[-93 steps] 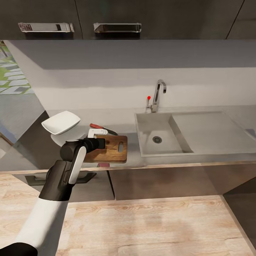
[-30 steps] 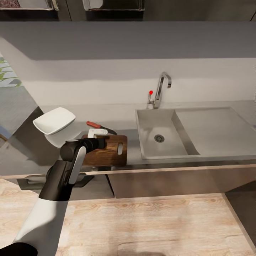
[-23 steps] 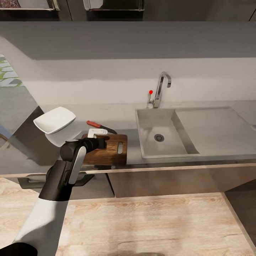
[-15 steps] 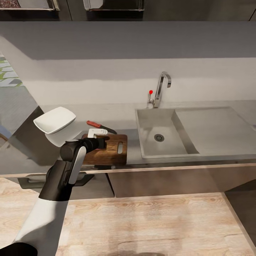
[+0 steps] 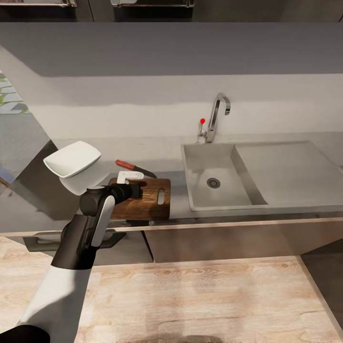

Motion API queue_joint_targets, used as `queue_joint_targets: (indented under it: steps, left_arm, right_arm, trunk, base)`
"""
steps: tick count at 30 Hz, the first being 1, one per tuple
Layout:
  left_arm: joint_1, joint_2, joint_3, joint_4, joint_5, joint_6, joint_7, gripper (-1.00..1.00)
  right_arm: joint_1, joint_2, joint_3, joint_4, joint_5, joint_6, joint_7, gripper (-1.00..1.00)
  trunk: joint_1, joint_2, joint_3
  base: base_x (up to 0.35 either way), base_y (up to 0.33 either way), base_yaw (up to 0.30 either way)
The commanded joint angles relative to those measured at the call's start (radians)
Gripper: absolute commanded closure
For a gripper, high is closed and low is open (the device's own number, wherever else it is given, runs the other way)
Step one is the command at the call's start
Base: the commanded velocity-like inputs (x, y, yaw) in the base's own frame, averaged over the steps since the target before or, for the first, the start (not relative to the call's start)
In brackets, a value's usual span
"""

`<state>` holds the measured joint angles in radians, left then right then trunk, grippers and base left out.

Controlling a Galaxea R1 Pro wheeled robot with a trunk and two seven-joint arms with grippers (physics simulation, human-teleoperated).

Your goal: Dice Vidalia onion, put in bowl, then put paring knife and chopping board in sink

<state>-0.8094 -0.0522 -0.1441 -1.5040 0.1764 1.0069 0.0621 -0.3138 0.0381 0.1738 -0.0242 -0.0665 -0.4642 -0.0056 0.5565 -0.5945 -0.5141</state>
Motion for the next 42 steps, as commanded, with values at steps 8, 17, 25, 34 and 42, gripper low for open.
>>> queue_joint_targets:
  steps: [8,17,25,34,42]
  left_arm:
    - [-0.001,0.000,0.000,0.018,0.006,0.004,0.005,1.00]
    - [-0.001,0.000,0.000,0.018,0.006,0.004,0.005,1.00]
    - [-0.001,0.000,0.000,0.018,0.005,0.004,0.005,1.00]
    - [-0.001,0.001,0.000,0.018,0.005,0.004,0.005,1.00]
    - [0.001,0.000,0.000,0.019,0.006,0.004,0.005,1.00]
  right_arm:
    - [-0.001,0.000,0.007,0.001,-0.007,-0.004,-0.001,-1.00]
    - [-0.001,0.000,0.008,0.001,-0.007,-0.004,-0.001,-1.00]
    - [-0.001,0.000,0.008,0.001,-0.007,-0.004,-0.001,-1.00]
    - [-0.001,0.001,0.009,0.001,-0.006,-0.004,-0.001,-1.00]
    - [-0.001,-0.005,0.010,0.001,-0.004,-0.004,-0.001,-1.00]
  trunk:
    - [0.000,-0.001,-0.002]
    - [0.000,-0.001,0.010]
    - [0.000,-0.001,0.022]
    - [0.000,-0.001,0.030]
    - [0.000,-0.001,0.030]
  base:
    - [0.000,0.000,0.000]
    - [0.000,0.000,0.000]
    - [0.000,0.000,0.000]
    - [0.000,0.000,0.000]
    - [0.000,0.000,0.000]
